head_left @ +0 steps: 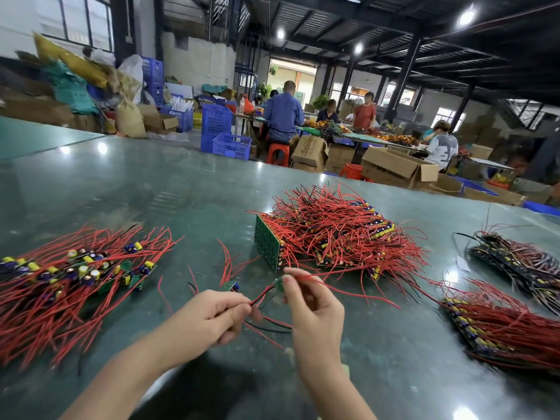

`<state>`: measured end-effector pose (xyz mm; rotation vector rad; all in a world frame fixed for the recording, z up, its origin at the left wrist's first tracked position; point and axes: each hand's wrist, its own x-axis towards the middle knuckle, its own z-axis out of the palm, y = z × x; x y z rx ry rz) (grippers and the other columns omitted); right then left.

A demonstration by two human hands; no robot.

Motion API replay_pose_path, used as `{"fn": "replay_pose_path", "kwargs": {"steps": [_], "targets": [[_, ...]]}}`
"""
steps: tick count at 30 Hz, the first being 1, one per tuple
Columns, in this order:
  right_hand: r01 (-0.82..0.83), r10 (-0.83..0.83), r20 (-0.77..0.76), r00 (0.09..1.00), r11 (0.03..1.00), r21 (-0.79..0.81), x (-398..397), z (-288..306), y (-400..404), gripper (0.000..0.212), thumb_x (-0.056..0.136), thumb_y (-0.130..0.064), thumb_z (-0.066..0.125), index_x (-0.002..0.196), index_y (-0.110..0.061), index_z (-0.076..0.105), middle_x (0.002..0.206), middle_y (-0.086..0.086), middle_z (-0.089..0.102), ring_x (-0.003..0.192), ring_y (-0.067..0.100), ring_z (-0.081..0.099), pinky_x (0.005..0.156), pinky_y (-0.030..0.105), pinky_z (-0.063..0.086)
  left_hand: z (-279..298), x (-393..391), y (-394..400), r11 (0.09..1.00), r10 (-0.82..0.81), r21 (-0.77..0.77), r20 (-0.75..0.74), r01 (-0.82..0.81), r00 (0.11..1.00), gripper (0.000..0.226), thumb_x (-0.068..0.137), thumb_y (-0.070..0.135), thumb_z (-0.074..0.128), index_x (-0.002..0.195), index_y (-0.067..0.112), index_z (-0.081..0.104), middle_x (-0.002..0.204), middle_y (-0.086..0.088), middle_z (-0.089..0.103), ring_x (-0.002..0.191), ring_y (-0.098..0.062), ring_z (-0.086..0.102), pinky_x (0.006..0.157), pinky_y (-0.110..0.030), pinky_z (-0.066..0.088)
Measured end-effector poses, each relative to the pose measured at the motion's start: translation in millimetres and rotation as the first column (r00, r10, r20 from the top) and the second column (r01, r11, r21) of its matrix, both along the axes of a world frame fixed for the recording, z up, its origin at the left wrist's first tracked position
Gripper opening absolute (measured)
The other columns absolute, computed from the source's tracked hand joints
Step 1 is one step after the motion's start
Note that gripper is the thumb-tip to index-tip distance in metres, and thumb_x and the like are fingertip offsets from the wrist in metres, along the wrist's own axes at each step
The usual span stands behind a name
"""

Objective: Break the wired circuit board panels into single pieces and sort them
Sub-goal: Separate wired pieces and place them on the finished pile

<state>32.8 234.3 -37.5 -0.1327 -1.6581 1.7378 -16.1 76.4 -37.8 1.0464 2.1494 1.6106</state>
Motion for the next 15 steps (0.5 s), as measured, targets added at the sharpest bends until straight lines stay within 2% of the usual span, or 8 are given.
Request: {"fn": "replay_pose_path", "kwargs": {"steps": [2,5,8,11,13,14,15], "targets": [[0.044,-0.046,-0.014,0.999,0.995,-0.089,-1.7,2.4,5.7,0.020,0.085,0.001,0.065,0.080,-0.017,0.074,0.077,-0.004,0.073,0.066,0.002,0.061,0.061,0.013,0.048,2.3,1.7,0.5,0.999,-0.017,-0.042,0.015,0.018,1.000,0.030,0.093,0.026,0.046,0.072,0.026,0.066,0.044,0.009,0.040,0.043,-0.001,0.032,0.048,-0.011,0.028],[0.041,-0.043,-0.011,0.999,0.990,-0.133,-2.2,2.4,7.6,0.022,0.085,-0.001,0.065,0.076,-0.019,0.075,0.077,-0.004,0.073,0.067,0.002,0.061,0.060,0.013,0.048,3.4,1.4,0.2,0.995,-0.008,-0.094,0.048,0.012,0.999,0.028,0.097,0.021,0.046,0.076,0.013,0.063,0.044,0.009,0.039,0.043,-0.002,0.031,0.049,-0.013,0.028],[0.016,-0.016,0.005,1.000,0.994,-0.106,-1.5,1.0,6.0,0.022,0.084,-0.002,0.066,0.076,-0.020,0.076,0.077,-0.005,0.073,0.065,0.001,0.060,0.060,0.013,0.048,3.9,-1.2,-3.3,0.988,-0.004,-0.151,0.032,0.009,0.999,0.028,0.099,0.018,0.045,0.076,0.015,0.063,0.043,0.008,0.037,0.043,-0.003,0.029,0.048,-0.015,0.026],[-0.024,0.026,0.022,0.999,0.994,-0.109,-1.5,4.3,9.3,0.019,0.084,-0.003,0.066,0.079,-0.018,0.076,0.079,-0.006,0.073,0.064,0.001,0.060,0.061,0.016,0.049,4.7,-3.5,-5.5,0.989,0.037,-0.143,0.056,-0.029,0.998,0.026,0.098,0.016,0.047,0.080,0.018,0.065,0.041,0.007,0.039,0.040,-0.002,0.031,0.044,-0.011,0.027],[-0.067,0.071,0.035,0.997,0.991,-0.116,-1.4,7.0,11.7,0.017,0.085,-0.003,0.065,0.082,-0.016,0.075,0.078,-0.005,0.073,0.062,0.001,0.059,0.060,0.016,0.049,5.2,-3.4,-6.3,0.986,0.132,-0.105,0.023,-0.129,0.991,0.017,0.097,0.023,0.053,0.087,0.025,0.067,0.043,0.005,0.050,0.039,-0.001,0.038,0.045,-0.012,0.032],[-0.087,0.092,0.034,0.995,0.989,-0.123,-1.0,8.1,12.1,0.016,0.085,-0.002,0.065,0.084,-0.015,0.075,0.075,-0.005,0.072,0.061,0.001,0.058,0.059,0.015,0.048,5.0,-2.3,-6.9,0.973,0.209,-0.095,-0.043,-0.212,0.977,0.012,0.094,0.035,0.056,0.091,0.030,0.066,0.048,0.006,0.057,0.041,-0.001,0.043,0.047,-0.015,0.035],[-0.105,0.110,0.033,0.993,0.987,-0.125,-0.5,8.4,12.2,0.016,0.085,-0.002,0.065,0.085,-0.014,0.074,0.072,-0.005,0.071,0.060,0.001,0.058,0.058,0.014,0.048,5.5,-0.2,-8.4,0.941,0.304,-0.101,-0.163,-0.323,0.938,0.019,0.088,0.050,0.054,0.094,0.035,0.066,0.054,0.010,0.063,0.044,-0.001,0.048,0.050,-0.019,0.038]]}}
